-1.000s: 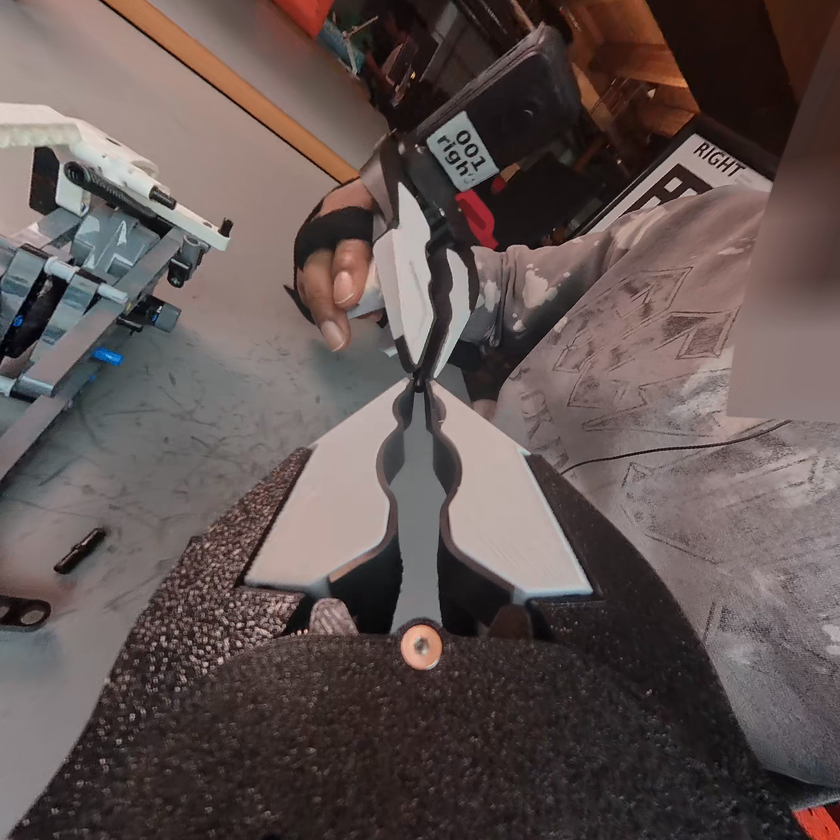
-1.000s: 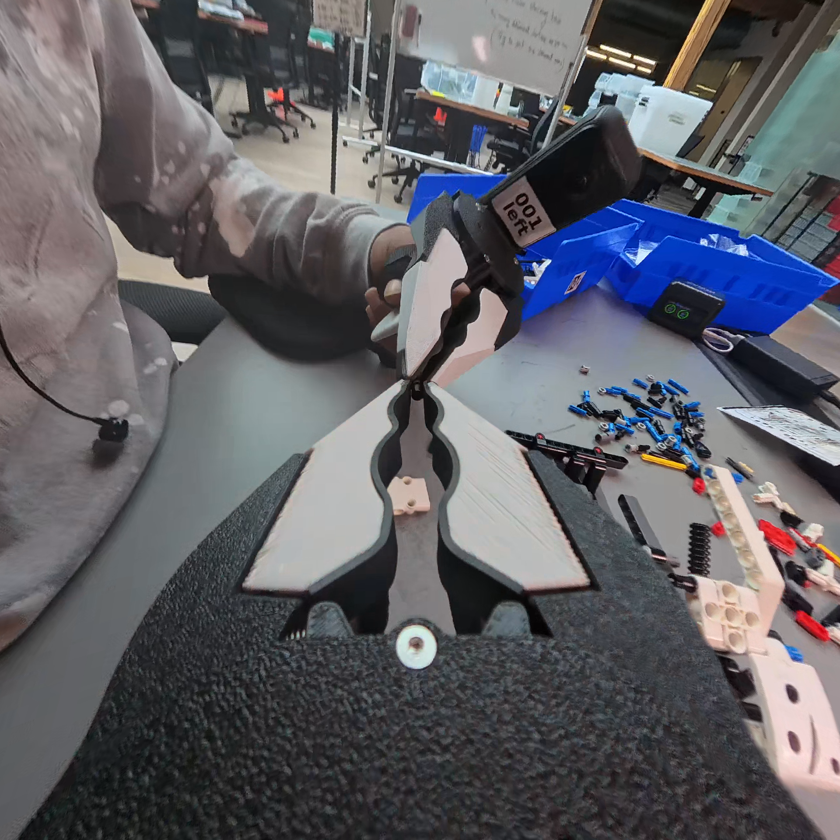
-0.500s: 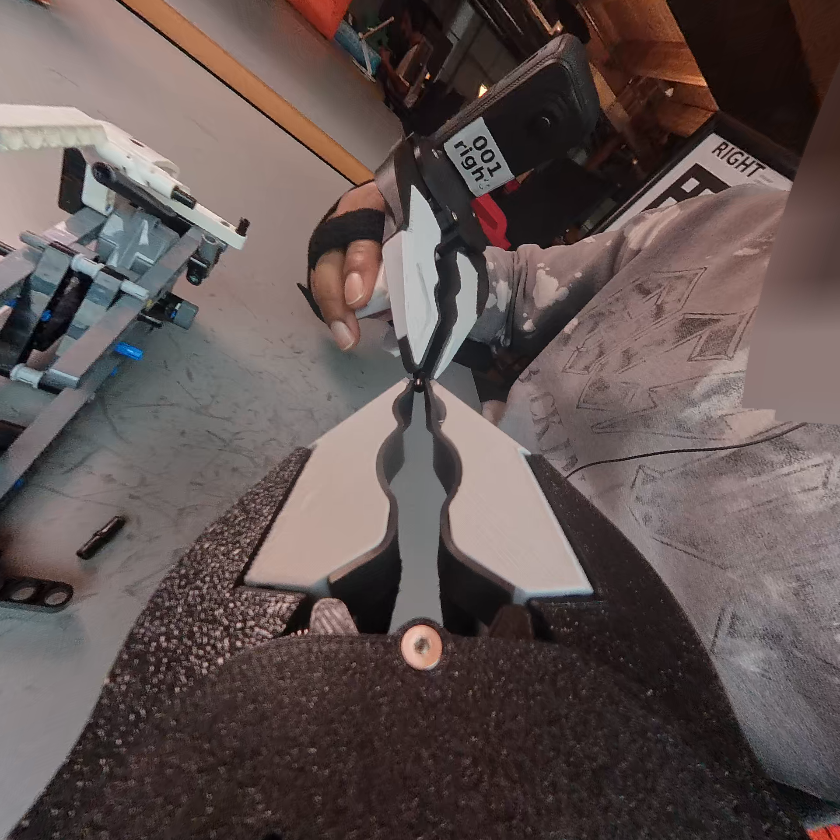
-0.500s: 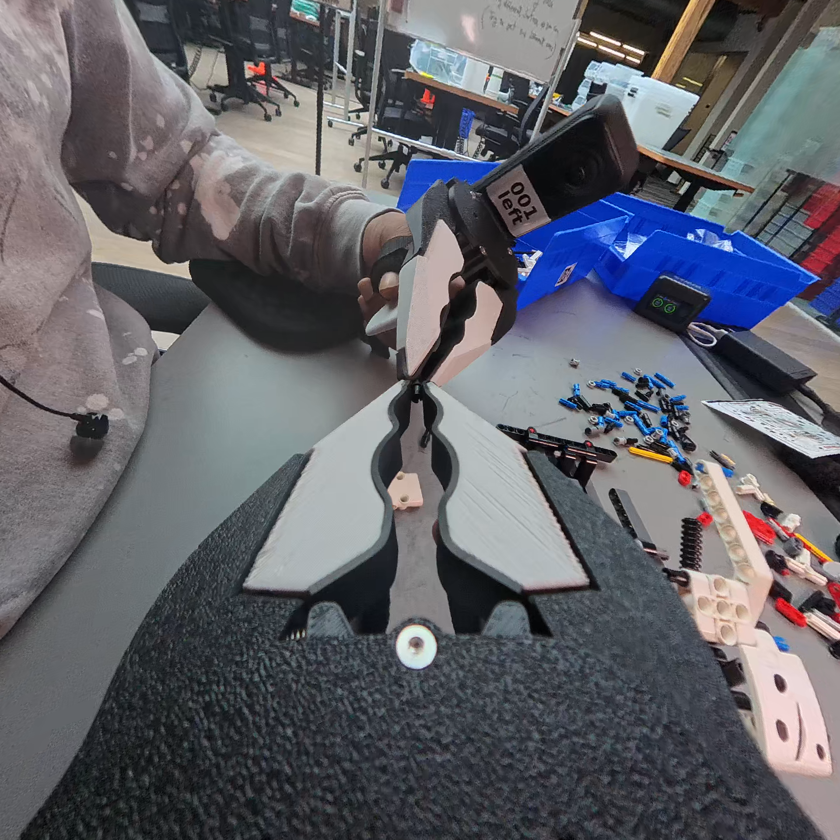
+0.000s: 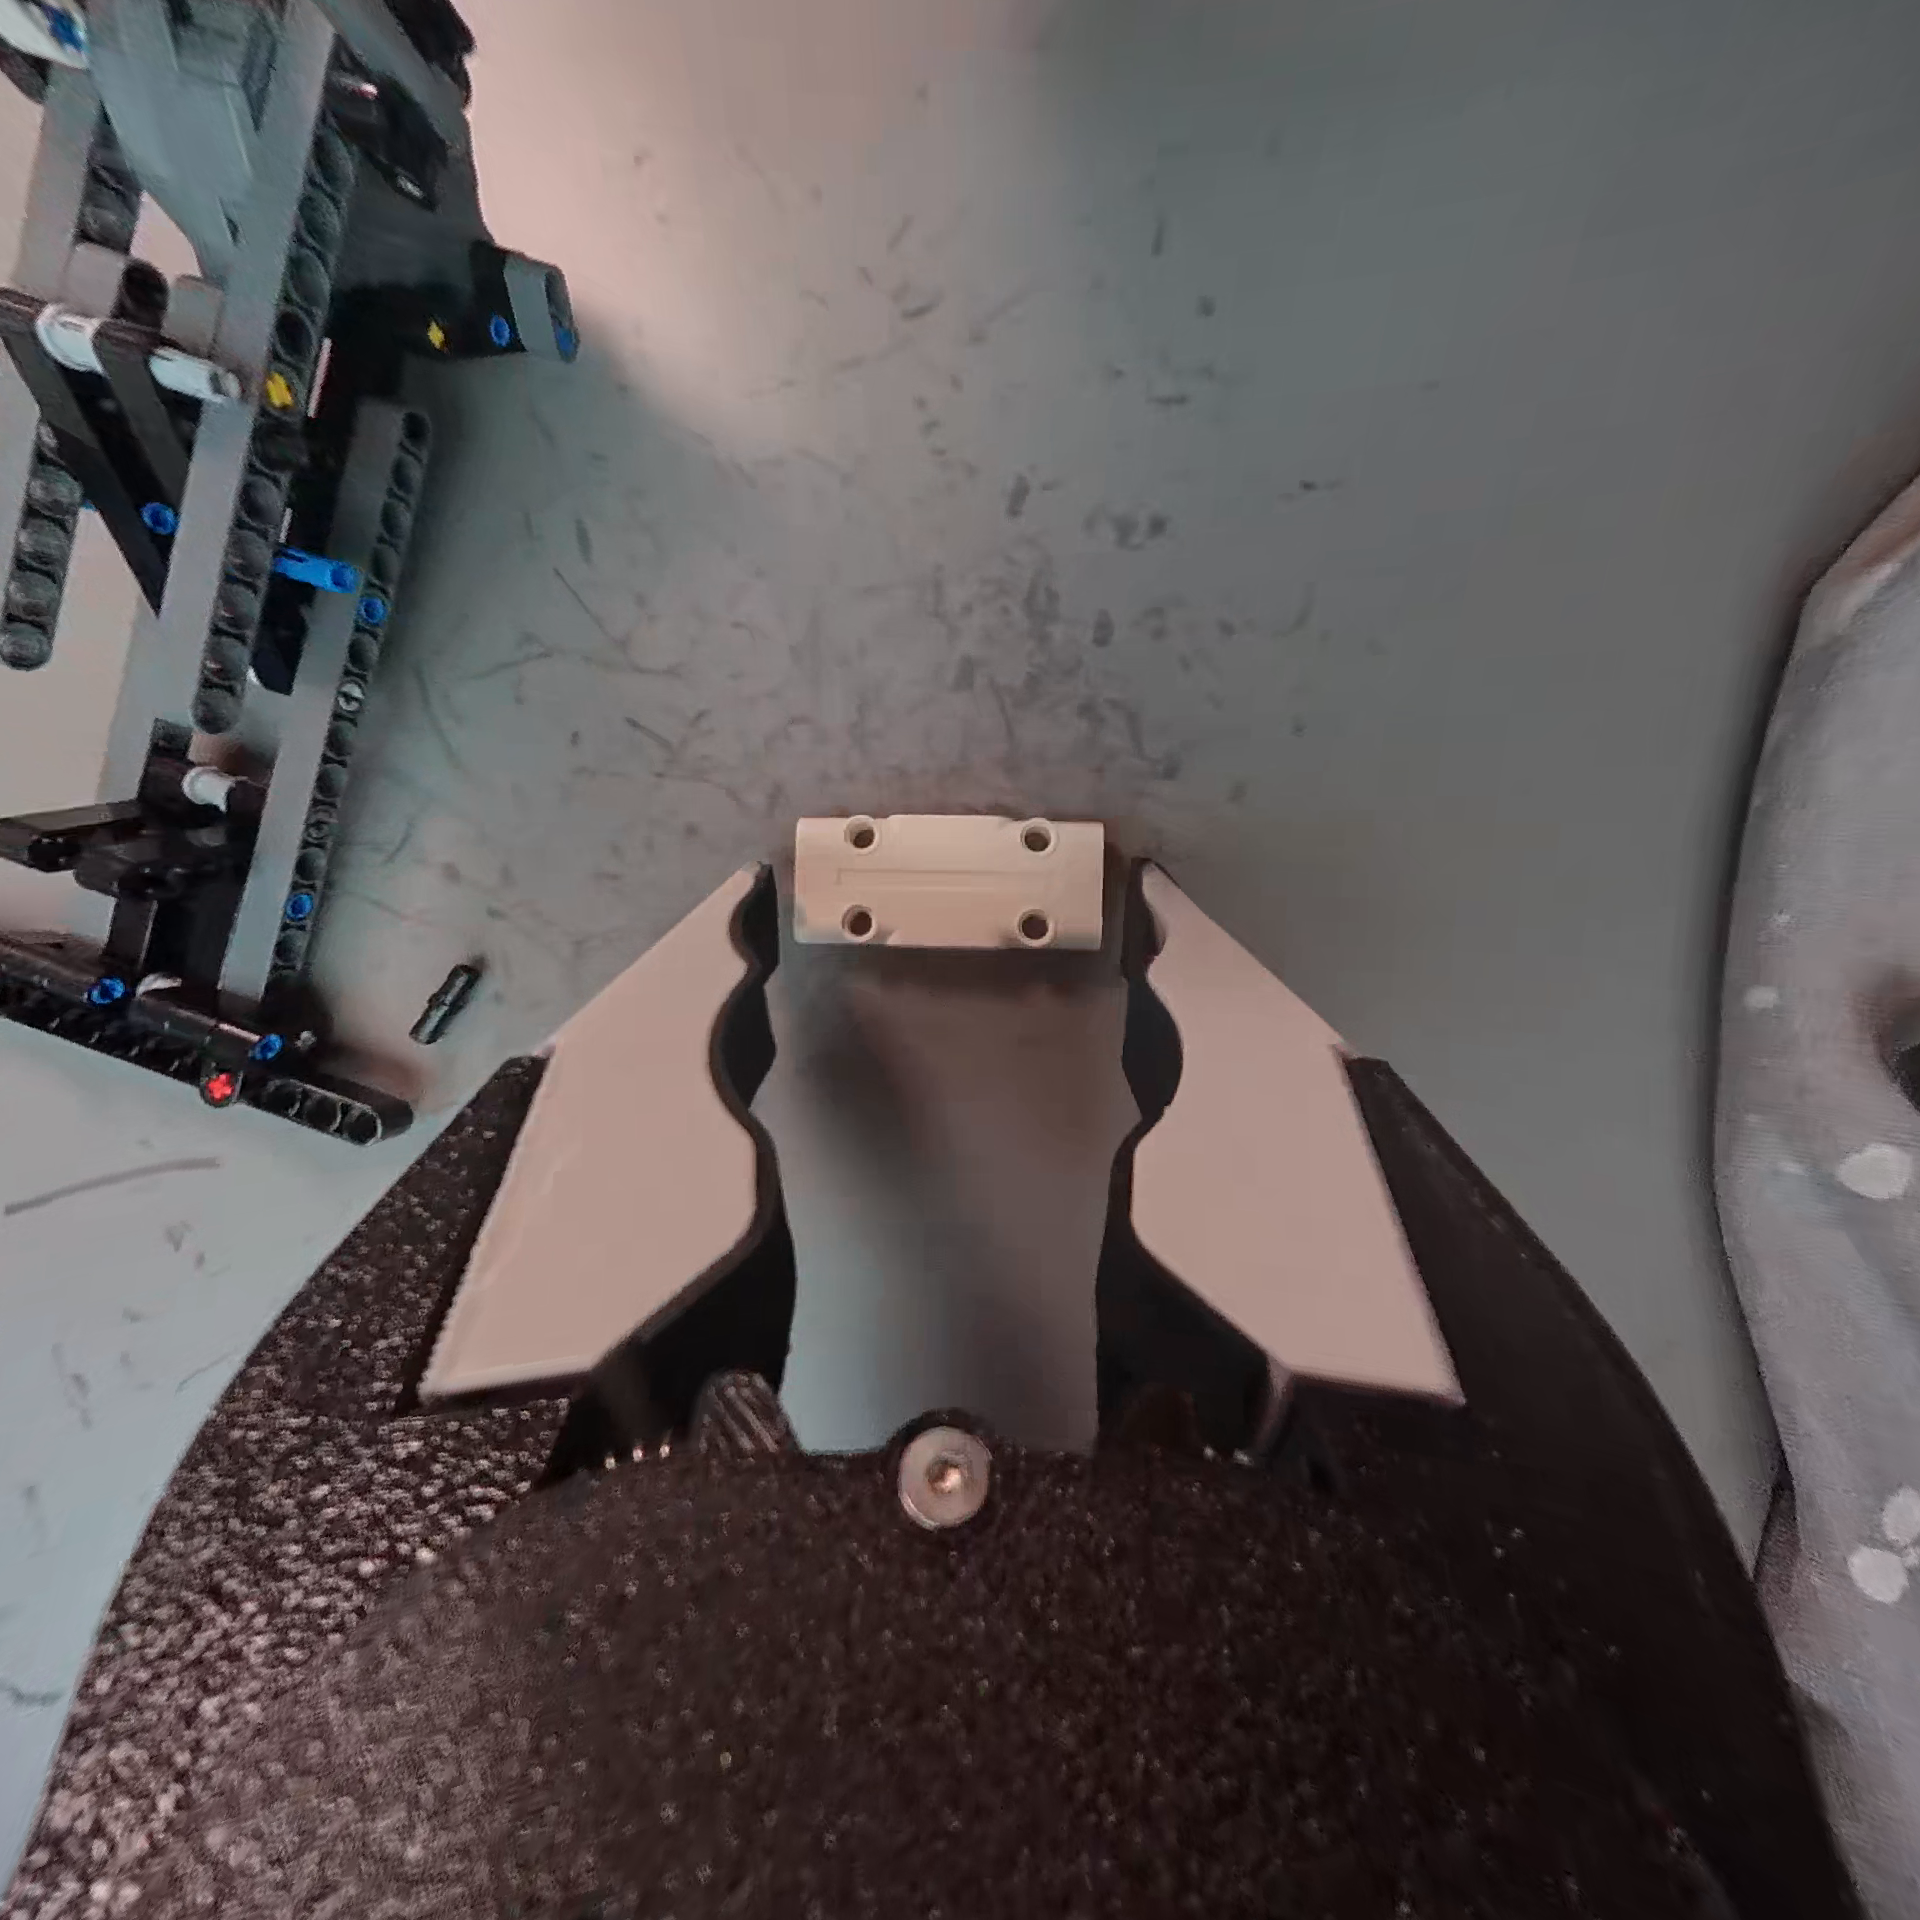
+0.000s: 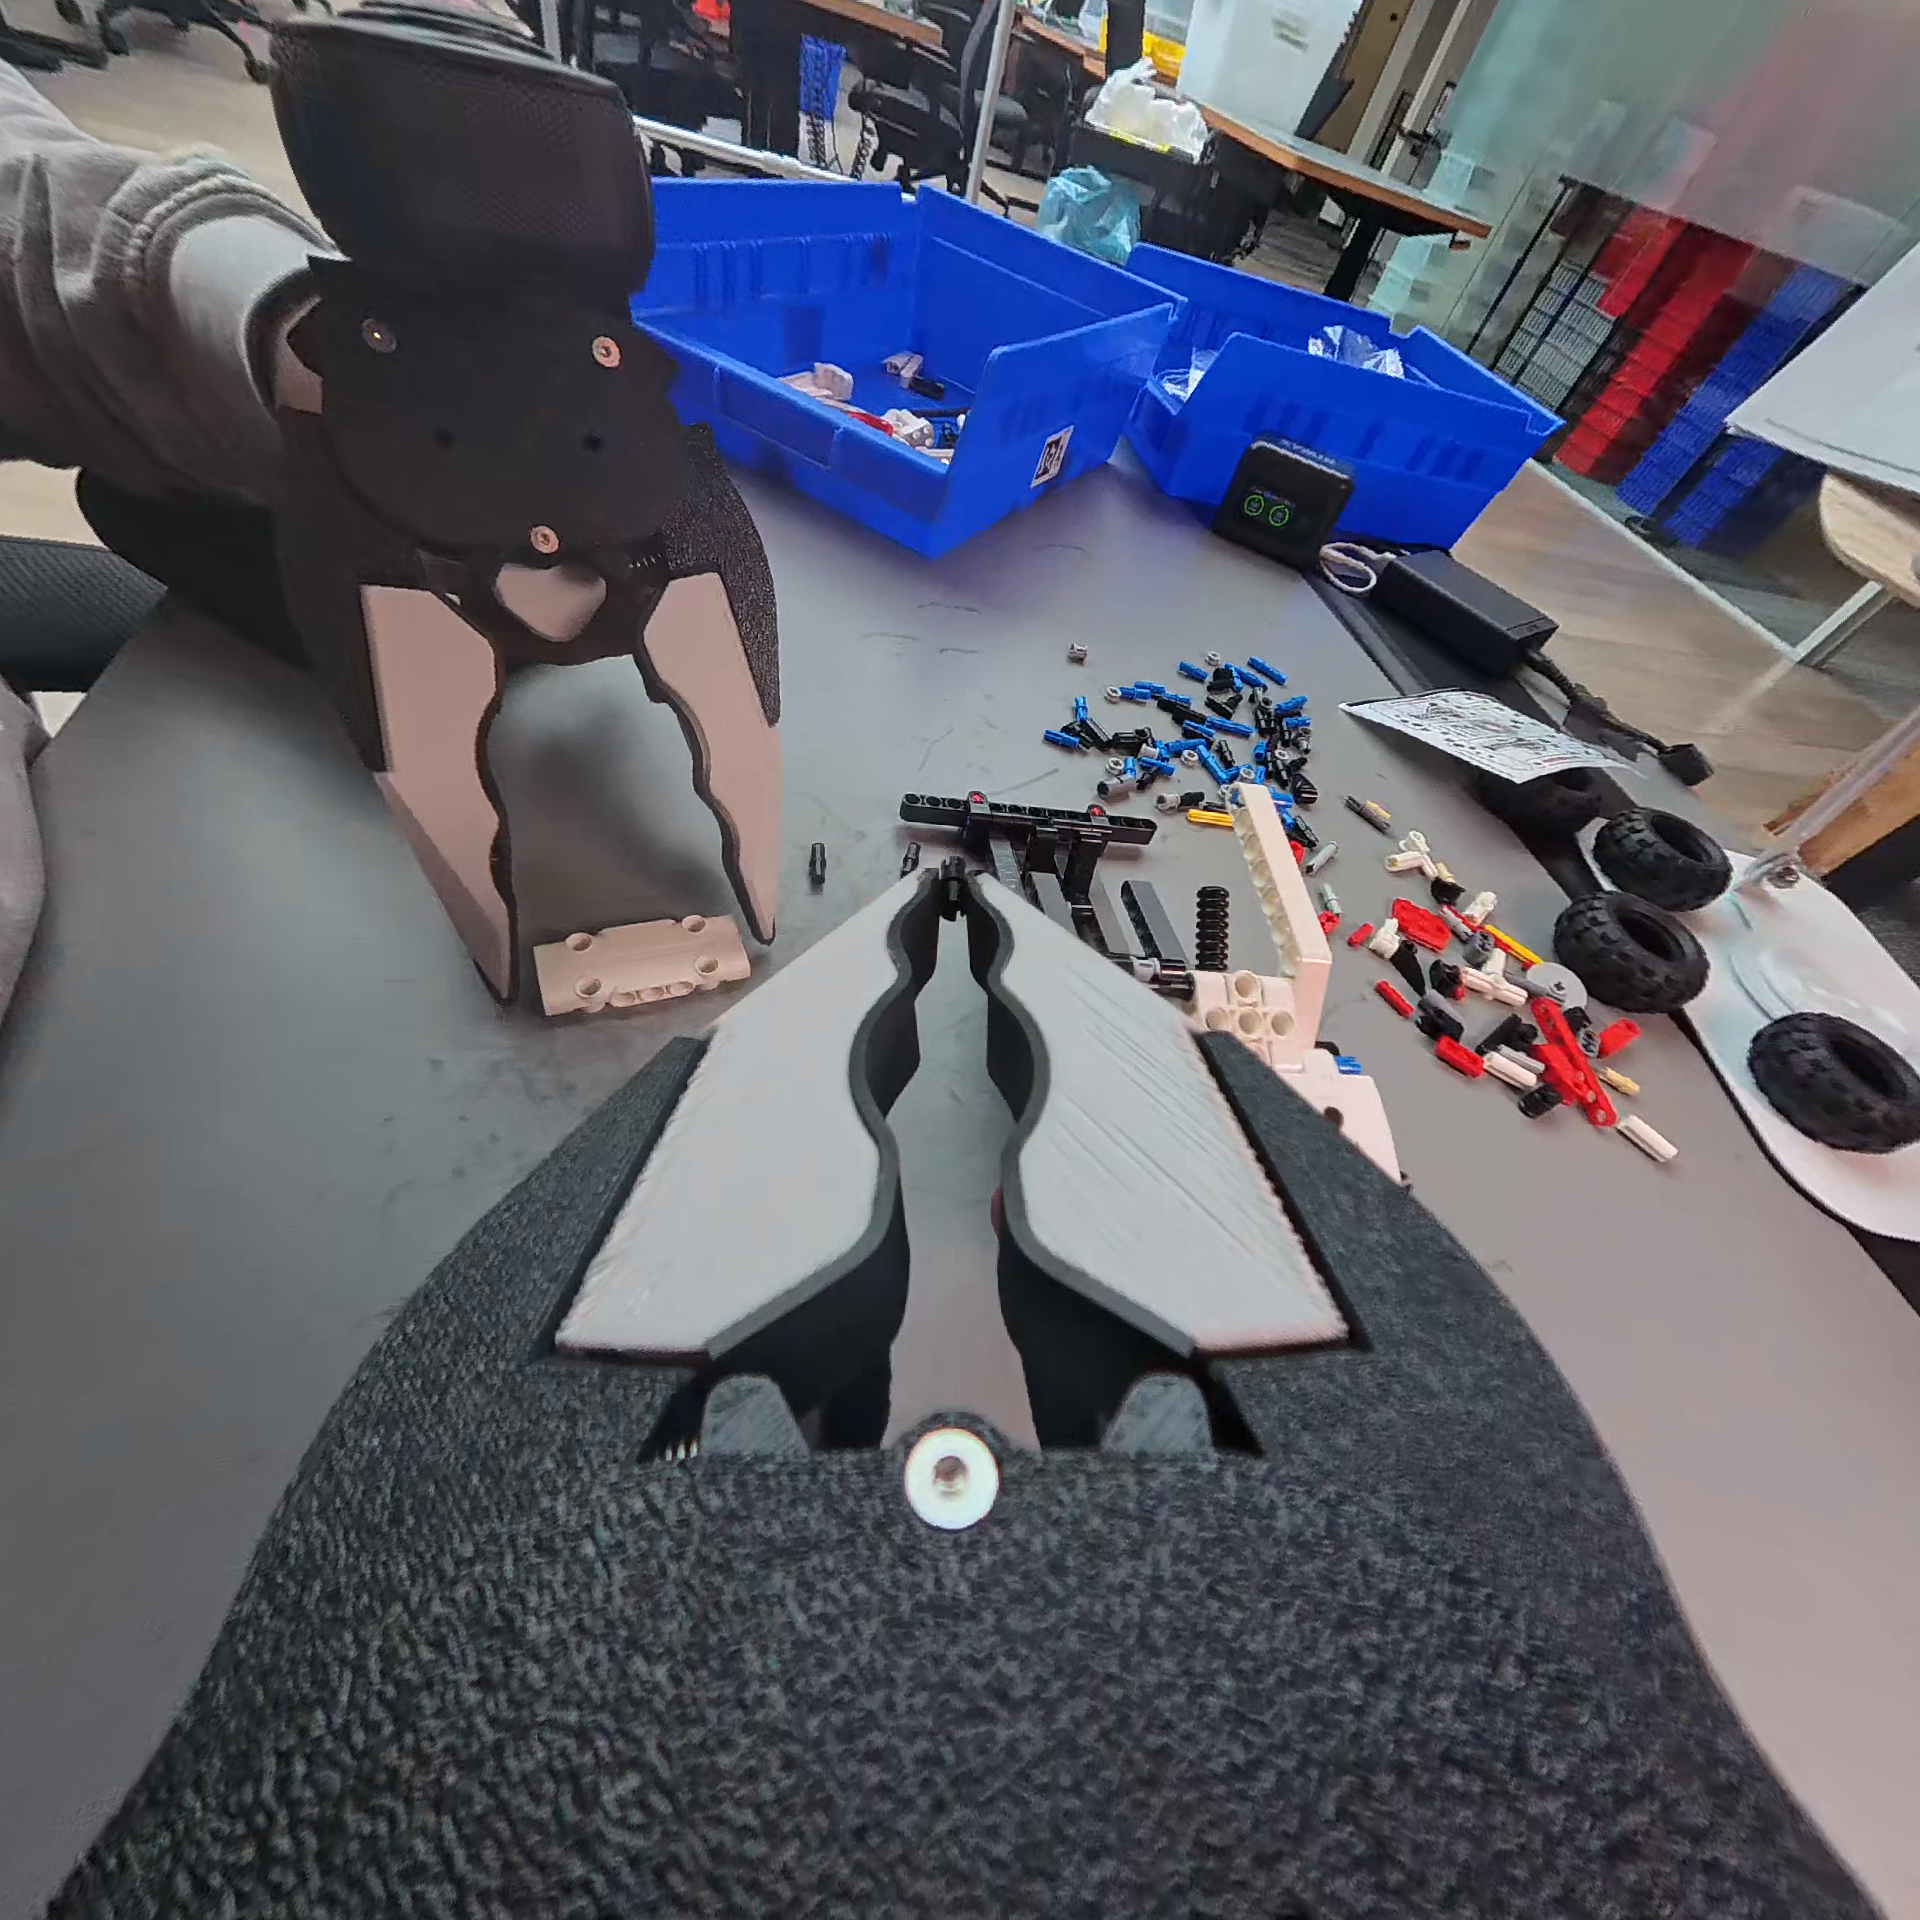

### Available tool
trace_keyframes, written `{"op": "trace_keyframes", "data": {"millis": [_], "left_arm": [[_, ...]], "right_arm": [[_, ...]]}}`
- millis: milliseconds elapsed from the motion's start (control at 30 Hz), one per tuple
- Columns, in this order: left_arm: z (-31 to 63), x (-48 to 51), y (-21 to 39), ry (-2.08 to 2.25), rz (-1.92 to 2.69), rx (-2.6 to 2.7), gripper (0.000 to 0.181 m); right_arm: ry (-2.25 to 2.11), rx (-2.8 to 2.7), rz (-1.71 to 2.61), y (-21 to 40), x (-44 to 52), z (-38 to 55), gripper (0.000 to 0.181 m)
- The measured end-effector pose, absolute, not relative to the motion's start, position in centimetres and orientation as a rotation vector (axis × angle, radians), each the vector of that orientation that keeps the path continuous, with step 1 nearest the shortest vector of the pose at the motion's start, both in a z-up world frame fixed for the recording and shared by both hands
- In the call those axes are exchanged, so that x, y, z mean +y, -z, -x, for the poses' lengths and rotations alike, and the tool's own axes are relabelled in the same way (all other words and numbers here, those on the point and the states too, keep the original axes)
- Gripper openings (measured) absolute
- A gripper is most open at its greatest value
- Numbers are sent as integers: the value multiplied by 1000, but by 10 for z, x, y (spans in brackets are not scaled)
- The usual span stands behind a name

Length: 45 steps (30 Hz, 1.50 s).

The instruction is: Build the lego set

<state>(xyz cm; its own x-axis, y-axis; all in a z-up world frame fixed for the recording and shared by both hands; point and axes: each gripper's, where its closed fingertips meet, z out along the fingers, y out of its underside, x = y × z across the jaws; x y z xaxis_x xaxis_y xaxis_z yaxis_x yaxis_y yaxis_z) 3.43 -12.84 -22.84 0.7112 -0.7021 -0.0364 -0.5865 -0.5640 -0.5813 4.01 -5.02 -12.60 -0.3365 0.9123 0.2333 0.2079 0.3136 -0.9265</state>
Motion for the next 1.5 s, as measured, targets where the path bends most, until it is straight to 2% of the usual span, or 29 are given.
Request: {"op": "trace_keyframes", "data": {"millis": [33, 167, 267, 367, 567, 767, 867, 1000, 1067, 1300, 1500], "left_arm": [[-37, -130, 228, 299, 2341, 1003, 59], [-45, -130, 215, 584, 2240, 1004, 59], [-56, -130, 131, 1170, 1800, 743, 59], [-16, -131, 43, 1658, 1245, 397, 56], [26, -124, 25, 1803, 997, 187, 55], [24, -126, 24, 1799, 998, 197, 55], [8, -121, 40, 1700, 1163, 265, 55], [-28, -109, 114, 1110, 1722, 619, 58], [-37, -107, 139, 842, 1842, 775, 58], [-47, -100, 154, 442, 1822, 898, 58], [-45, -104, 150, 375, 1793, 924, 59]], "right_arm": [[-1082, -1757, 1010, 126, -51, -41, 4], [-1169, -1703, 1008, 112, -51, -47, 4], [-1335, -1595, 1001, 92, -51, -57, 4], [-1546, -1442, 999, 68, -48, -69, 4], [-1595, -1387, 998, 59, -45, -74, 4], [-1580, -1418, 1017, 68, -49, -68, 4], [-1586, -1428, 1028, 71, -51, -66, 4], [-1554, -1491, 1055, 83, -56, -63, 4], [-1493, -1579, 1076, 99, -61, -60, 4], [-1470, -1742, 1118, 130, -85, -52, 4], [-1521, -1740, 1143, 133, -92, -47, 4]]}}
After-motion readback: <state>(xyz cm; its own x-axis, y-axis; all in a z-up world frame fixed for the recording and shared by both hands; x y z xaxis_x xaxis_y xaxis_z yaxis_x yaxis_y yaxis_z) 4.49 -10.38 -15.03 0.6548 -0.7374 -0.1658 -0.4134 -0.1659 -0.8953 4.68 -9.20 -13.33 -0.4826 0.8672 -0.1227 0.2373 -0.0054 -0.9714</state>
